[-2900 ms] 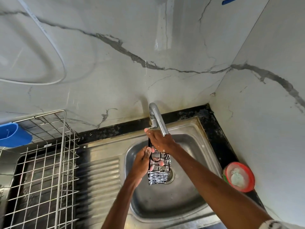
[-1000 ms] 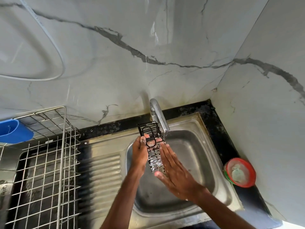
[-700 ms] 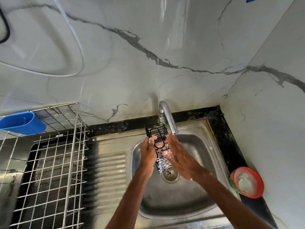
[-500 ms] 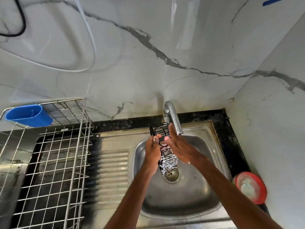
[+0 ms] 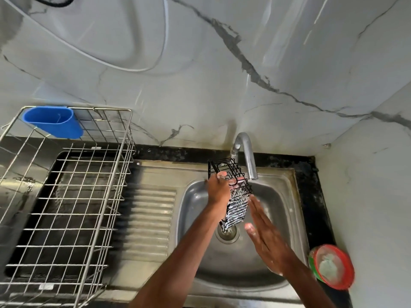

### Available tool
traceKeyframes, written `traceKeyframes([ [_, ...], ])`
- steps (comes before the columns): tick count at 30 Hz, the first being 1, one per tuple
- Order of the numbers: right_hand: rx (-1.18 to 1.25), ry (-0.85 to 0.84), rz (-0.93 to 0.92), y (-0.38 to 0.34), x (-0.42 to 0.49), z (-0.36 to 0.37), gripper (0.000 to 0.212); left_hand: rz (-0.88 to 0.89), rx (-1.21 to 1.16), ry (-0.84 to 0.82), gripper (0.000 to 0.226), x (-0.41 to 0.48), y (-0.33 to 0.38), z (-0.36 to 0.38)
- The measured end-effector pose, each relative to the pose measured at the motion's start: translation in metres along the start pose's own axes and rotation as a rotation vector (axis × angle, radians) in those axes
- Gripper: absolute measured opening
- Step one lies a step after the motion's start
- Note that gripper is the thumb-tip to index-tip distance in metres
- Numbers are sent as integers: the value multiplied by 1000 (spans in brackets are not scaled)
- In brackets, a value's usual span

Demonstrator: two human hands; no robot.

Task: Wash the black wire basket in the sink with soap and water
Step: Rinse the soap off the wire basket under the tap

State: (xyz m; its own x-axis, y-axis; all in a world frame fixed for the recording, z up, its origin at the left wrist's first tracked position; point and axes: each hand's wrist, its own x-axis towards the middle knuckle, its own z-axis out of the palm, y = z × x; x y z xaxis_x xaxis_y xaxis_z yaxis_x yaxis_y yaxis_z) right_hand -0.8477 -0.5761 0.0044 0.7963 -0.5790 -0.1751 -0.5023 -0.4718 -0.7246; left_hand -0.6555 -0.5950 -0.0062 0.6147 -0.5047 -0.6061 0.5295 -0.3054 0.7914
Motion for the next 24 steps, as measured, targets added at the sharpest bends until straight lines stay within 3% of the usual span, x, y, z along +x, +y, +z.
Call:
traceKeyframes([
  [5, -17, 38, 10, 4, 30, -9, 74, -1, 42, 22, 24, -1, -1, 4],
  [12, -70, -75, 57, 19, 77, -18, 83, 1, 109, 80, 18, 9, -1, 3],
  [16, -4, 21, 118, -3, 89, -31, 99, -15, 50, 125, 19, 16, -2, 0],
  [19, 6, -6, 73, -6, 83, -29, 71, -36, 72, 148, 25, 23, 0, 1],
  [24, 51, -16, 106, 14, 63, -23, 76, -33, 69, 146, 32, 23, 5, 5],
])
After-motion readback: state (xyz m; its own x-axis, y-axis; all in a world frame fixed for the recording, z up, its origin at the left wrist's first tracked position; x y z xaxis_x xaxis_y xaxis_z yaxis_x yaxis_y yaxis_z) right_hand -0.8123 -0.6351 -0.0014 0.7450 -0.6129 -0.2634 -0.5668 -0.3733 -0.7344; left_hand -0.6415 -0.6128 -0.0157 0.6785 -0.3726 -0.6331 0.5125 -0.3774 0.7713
